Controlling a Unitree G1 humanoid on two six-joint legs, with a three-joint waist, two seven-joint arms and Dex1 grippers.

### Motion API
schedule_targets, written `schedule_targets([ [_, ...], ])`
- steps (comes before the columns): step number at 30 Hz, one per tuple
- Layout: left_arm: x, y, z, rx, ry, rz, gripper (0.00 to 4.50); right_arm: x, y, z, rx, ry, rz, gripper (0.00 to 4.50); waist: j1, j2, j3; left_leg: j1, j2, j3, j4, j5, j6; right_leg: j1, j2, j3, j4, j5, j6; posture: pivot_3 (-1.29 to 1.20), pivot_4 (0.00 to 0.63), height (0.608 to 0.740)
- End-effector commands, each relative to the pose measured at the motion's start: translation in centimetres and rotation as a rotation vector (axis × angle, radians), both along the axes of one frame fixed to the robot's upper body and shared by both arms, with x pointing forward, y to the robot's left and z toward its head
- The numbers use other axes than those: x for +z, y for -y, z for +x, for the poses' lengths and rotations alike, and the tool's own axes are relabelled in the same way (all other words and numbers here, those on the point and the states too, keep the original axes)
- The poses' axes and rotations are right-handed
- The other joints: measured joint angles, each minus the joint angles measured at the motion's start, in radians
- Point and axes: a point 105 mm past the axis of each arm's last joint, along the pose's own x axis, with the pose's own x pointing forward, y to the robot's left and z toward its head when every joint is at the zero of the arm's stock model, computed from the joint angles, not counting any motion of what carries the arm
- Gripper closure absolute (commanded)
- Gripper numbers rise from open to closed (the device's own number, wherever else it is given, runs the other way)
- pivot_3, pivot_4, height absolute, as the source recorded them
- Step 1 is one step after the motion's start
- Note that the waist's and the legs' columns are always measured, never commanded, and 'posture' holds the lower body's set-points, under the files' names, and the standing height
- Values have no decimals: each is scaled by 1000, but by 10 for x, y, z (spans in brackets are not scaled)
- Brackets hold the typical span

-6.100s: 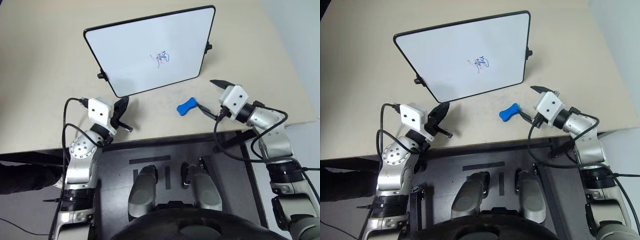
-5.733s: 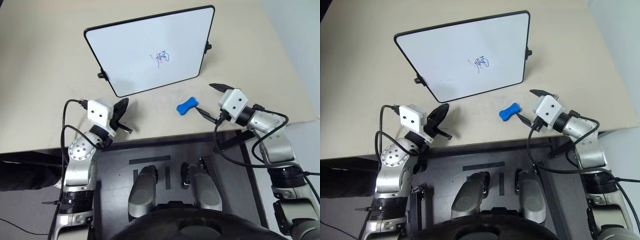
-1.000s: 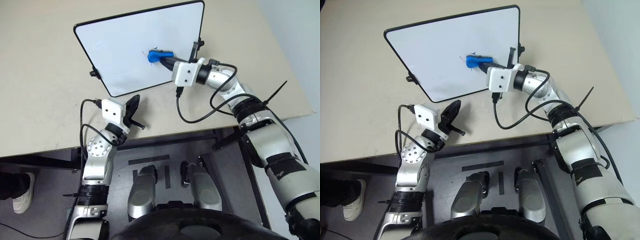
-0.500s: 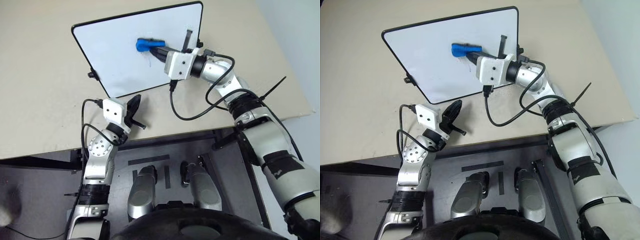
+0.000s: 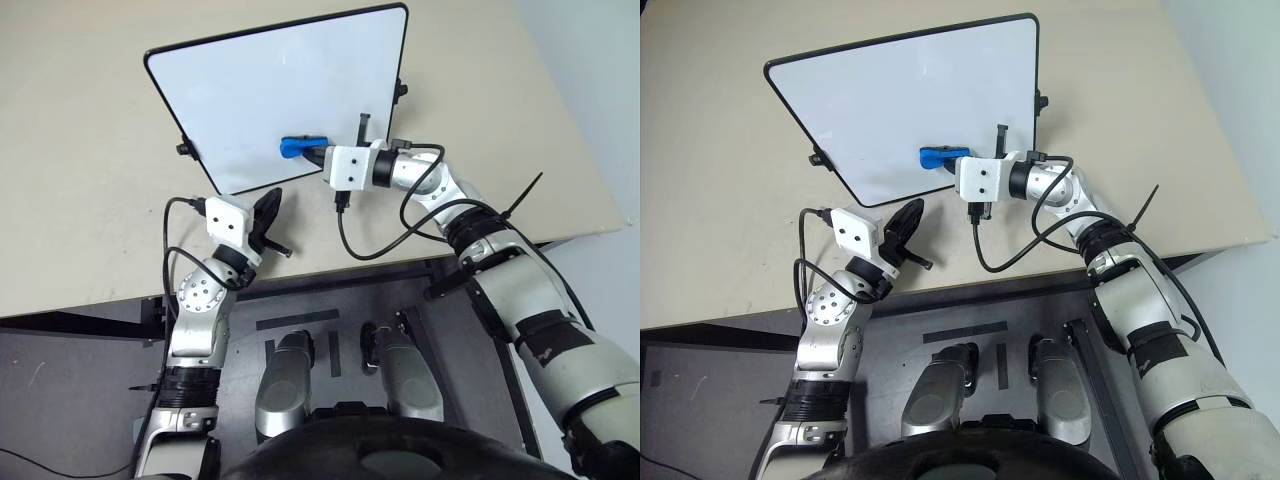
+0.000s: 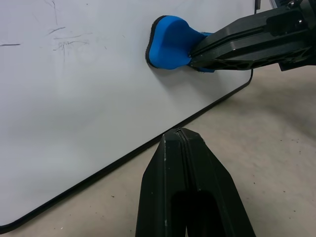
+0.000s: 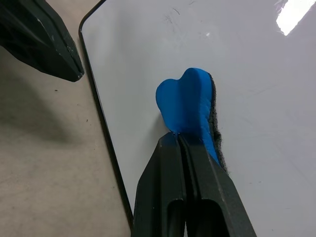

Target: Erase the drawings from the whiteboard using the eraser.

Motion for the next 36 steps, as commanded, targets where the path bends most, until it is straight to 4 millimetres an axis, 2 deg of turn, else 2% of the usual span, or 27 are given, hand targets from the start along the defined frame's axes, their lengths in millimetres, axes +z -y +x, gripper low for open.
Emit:
schedule_targets([
  [1,7,2,0,-1,36,0,4500,46,4,10,-52,146,128,4463,0,0,0,0,0,0,0,0,0,0,0,0,0,0,0,0,150,740],
  [5,7,2,0,-2,36,1,4500,72,12,14,-84,237,202,4463,0,1,0,0,0,0,0,0,0,-1,0,0,1,2,-2,0,150,740],
  [8,7,2,0,-2,37,2,4500,76,17,11,-71,250,213,4463,0,1,0,0,0,0,0,0,0,-1,0,0,1,3,-4,0,150,740],
  [11,8,1,-1,1,38,4,4500,67,23,3,-33,197,191,4463,0,1,0,0,1,0,0,0,0,0,0,0,1,3,-4,0,150,740],
  [15,8,-3,-2,11,36,10,4500,46,41,-12,3,18,151,4463,4,0,0,0,1,0,0,1,1,2,0,0,1,0,1,0,150,740],
  [21,8,-10,-3,19,31,21,4500,3,78,-55,35,-335,-13,4463,11,-1,0,-6,0,2,3,3,4,1,0,0,-1,-9,8,0,150,740],
  [24,8,-10,-2,11,28,27,4500,-5,89,-64,11,-394,-38,4463,11,-1,-1,-6,0,4,3,3,2,1,0,0,0,-13,9,0,150,740],
  [29,8,-10,-1,-1,24,33,4500,-16,91,-71,-10,-441,-74,4463,6,-1,-1,0,2,7,2,-2,11,3,0,0,2,-14,8,0,150,740],
  [32,9,-11,-1,-4,23,37,4500,-19,89,-69,-23,-461,-83,3899,7,-1,-1,3,2,8,3,-2,11,6,0,0,2,-13,7,0,150,740],
  [36,10,-14,-3,1,24,43,4500,-13,87,-70,-20,-466,-66,2583,7,-1,-1,3,2,8,3,0,10,7,0,0,2,-11,7,0,150,740],
])
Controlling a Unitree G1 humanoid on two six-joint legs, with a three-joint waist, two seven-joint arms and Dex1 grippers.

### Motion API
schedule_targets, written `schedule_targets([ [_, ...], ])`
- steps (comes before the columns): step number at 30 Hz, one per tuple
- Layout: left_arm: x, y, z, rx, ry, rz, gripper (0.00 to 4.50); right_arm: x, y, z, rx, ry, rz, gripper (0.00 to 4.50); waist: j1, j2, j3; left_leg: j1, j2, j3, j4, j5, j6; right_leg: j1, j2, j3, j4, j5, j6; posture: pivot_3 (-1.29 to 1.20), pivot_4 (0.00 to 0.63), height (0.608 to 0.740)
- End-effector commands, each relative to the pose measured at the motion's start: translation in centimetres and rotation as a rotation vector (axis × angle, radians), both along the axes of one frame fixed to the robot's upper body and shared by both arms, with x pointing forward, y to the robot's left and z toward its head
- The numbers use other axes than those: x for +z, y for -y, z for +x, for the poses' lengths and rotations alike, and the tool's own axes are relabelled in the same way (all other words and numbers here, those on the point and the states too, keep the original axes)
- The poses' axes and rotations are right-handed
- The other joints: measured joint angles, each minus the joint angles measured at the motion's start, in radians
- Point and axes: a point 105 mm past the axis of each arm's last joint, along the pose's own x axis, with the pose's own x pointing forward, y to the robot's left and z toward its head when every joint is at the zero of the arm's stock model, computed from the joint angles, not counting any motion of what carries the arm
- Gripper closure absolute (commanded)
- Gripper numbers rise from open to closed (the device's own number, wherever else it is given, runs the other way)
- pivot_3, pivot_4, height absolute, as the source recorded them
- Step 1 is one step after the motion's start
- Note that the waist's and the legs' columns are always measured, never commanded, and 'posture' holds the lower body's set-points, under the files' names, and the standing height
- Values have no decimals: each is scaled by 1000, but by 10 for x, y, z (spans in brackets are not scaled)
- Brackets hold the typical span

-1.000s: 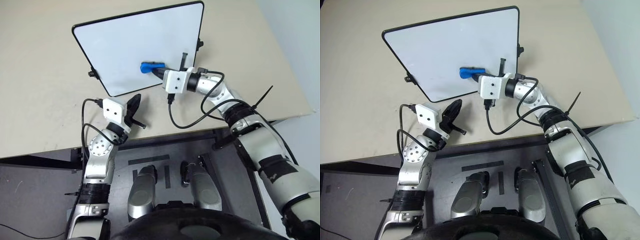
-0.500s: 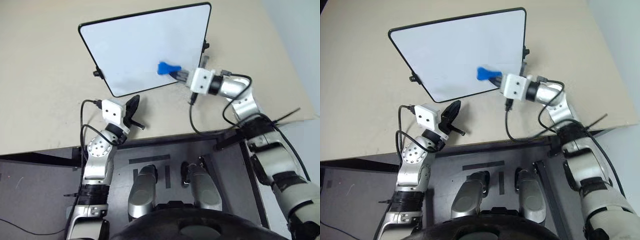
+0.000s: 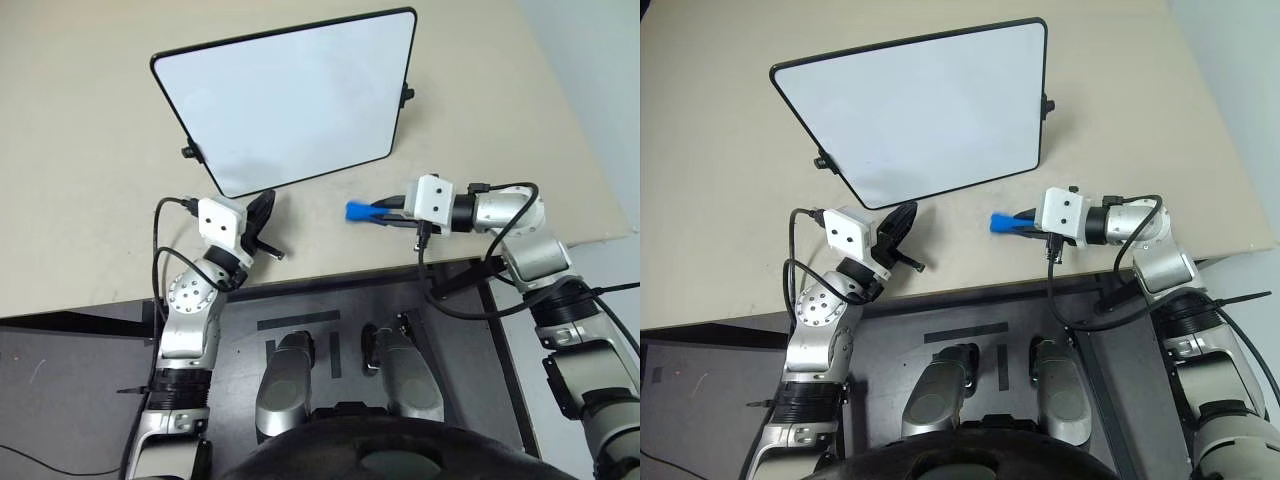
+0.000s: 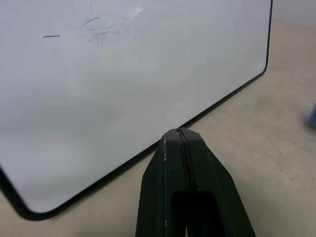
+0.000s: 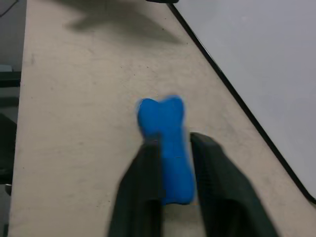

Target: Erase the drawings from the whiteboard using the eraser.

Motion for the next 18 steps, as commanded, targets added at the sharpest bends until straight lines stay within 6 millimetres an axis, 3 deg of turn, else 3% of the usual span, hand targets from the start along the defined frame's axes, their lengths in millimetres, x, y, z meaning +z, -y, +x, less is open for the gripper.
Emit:
schedule_targets([
  [1,13,-5,-1,4,41,4,4500,17,-7,-2,27,38,22,2204,0,0,0,0,0,0,0,1,0,0,0,0,0,0,0,0,150,740],
  [6,13,-12,-2,13,38,17,4500,35,-4,-5,0,78,93,460,1,0,0,0,0,0,0,5,7,0,0,0,0,0,1,0,150,740],
  [10,19,-18,1,25,47,35,4500,51,11,-6,-64,76,188,460,4,0,0,-1,-1,0,0,5,7,0,0,0,-1,0,2,0,150,740],
  [14,19,-26,-3,42,38,49,4500,46,28,-12,-130,35,217,460,7,-1,-1,-1,-2,0,0,5,8,1,0,1,-1,-2,4,0,150,740],
  [18,20,-26,-5,23,27,62,4500,42,32,-17,-157,27,218,460,6,-1,-1,-1,-2,0,0,5,8,1,0,1,-1,-2,4,0,150,740],
])
